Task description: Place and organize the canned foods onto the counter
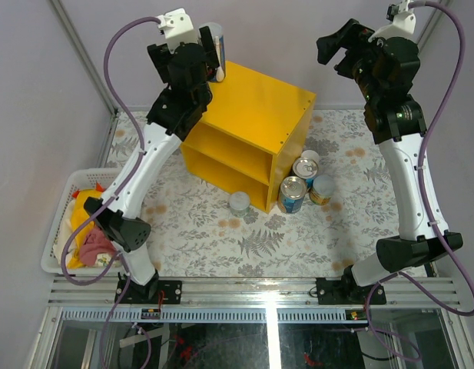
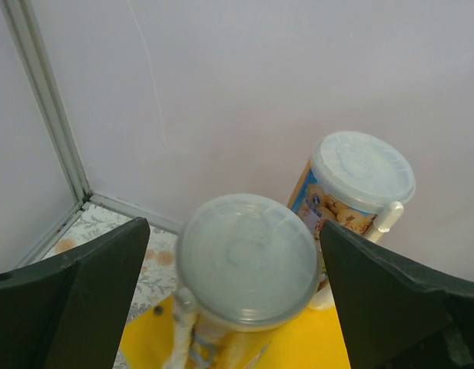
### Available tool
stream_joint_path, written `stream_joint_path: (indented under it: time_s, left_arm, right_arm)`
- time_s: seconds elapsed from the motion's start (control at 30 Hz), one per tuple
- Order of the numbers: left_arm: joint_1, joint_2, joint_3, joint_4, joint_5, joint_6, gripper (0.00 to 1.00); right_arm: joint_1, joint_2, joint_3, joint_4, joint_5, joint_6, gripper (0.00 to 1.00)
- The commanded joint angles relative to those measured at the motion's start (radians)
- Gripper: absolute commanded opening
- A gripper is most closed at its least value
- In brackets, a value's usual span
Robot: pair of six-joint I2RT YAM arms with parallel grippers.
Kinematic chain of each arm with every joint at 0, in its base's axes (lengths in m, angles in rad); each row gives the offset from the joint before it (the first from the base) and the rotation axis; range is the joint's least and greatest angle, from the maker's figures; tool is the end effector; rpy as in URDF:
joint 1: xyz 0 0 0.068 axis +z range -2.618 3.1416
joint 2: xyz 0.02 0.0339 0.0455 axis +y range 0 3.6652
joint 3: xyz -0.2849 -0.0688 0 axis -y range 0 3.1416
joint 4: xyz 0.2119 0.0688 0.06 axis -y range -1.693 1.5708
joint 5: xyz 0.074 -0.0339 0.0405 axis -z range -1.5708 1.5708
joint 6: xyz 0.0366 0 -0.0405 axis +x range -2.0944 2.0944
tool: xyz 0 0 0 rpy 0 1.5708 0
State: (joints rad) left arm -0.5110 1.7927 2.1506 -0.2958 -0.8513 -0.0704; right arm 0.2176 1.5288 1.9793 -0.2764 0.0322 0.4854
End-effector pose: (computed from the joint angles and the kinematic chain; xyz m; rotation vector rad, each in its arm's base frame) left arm 0.3258 -0.1511 0.5279 -0.3482 1.4925 0.1785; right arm 0.2752 0.0596 0.5636 0.2165 1.4033 0.5608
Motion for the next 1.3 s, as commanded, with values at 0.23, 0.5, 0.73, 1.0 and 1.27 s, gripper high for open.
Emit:
stream_joint_path:
  time_s: [0.23, 0.5, 0.73, 1.0, 1.27]
  left_arm:
    - [-0.062, -0.156, -0.063, 0.195, -0.088, 0.114, 0.94]
    - [-0.279, -0.323, -0.289, 0.355, -0.139, 0.249, 0.94]
    - [-0.563, -0.464, -0.609, 0.496, -0.264, 0.284, 0.93]
    - [-0.807, -0.549, -0.859, 0.505, -0.461, 0.153, 0.93]
    - [-0.971, -0.625, -1.074, 0.285, -0.576, -0.265, 0.92]
  right_arm:
    - [0.010, -0.067, -0.002, -0.002, -0.007, -0.027, 0.99]
    - [0.010, -0.123, -0.069, -0.030, 0.014, -0.043, 0.99]
    - [0.010, -0.214, -0.197, -0.056, 0.054, -0.057, 0.99]
    - [0.010, -0.346, -0.386, -0.086, 0.097, -0.074, 0.98]
    - [0.009, -0.454, -0.542, -0.122, 0.128, -0.092, 0.99]
